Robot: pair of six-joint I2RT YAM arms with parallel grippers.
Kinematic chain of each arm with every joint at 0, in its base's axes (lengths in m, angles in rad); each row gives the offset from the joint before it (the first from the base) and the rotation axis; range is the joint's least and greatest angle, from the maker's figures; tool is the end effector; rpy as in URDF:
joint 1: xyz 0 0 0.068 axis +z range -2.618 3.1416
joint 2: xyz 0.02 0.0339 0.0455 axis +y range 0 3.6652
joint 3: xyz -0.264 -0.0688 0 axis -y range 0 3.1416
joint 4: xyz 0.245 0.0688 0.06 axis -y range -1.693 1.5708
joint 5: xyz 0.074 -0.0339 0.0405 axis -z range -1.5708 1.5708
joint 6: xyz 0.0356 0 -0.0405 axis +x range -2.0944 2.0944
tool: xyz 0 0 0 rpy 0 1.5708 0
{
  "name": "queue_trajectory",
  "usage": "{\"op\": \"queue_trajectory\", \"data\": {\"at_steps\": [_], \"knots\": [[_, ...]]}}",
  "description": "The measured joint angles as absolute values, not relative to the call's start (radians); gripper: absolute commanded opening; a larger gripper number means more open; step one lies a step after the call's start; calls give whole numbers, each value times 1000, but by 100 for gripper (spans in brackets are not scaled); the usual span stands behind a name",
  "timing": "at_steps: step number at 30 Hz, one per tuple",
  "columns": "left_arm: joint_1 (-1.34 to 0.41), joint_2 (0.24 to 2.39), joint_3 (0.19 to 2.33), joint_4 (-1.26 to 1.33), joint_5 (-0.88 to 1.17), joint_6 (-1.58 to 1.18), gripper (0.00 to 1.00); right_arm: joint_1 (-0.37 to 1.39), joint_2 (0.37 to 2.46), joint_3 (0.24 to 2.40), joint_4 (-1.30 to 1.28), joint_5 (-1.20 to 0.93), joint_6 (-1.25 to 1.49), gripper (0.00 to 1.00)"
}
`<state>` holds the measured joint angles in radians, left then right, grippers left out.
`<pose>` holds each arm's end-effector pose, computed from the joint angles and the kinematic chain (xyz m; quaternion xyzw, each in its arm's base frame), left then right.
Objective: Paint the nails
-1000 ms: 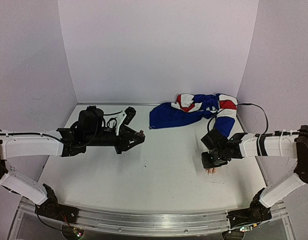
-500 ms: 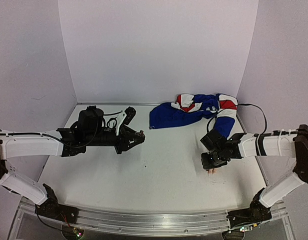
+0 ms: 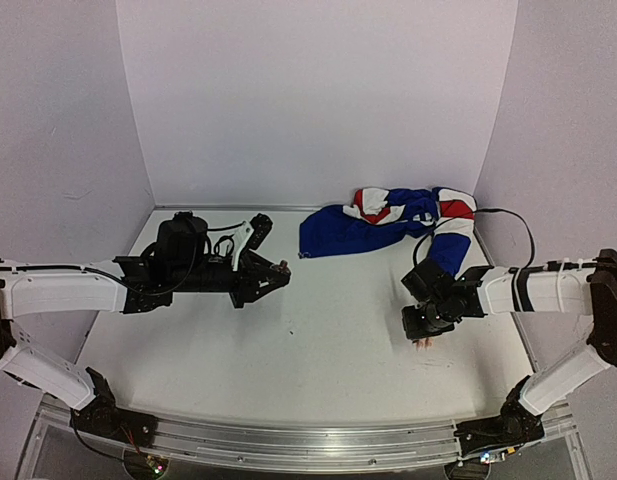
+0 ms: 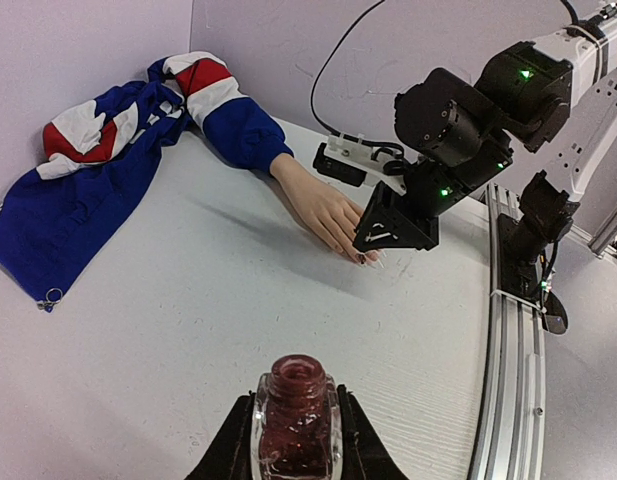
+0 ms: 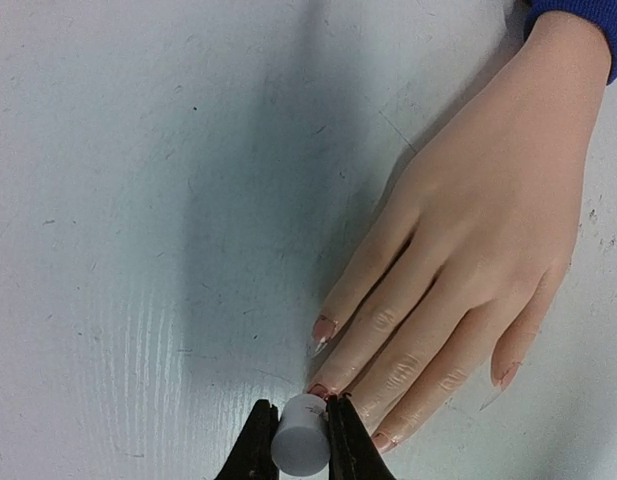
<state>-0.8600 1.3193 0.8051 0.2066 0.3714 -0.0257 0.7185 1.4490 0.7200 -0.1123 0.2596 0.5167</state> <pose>0.1855 -0.2352 0.2685 0.4210 0.6810 -0.3833 0.4604 0.2190 0.1793 0.1763 -0.0474 0.9263 0.1062 0.3584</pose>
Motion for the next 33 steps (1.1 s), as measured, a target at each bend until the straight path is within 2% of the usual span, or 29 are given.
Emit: {"op": "queue_trajectory", "data": {"at_steps": [33], "knots": [[-860, 1319, 805, 206, 382, -26, 0, 719, 1401, 719, -119, 293, 562, 0]]}}
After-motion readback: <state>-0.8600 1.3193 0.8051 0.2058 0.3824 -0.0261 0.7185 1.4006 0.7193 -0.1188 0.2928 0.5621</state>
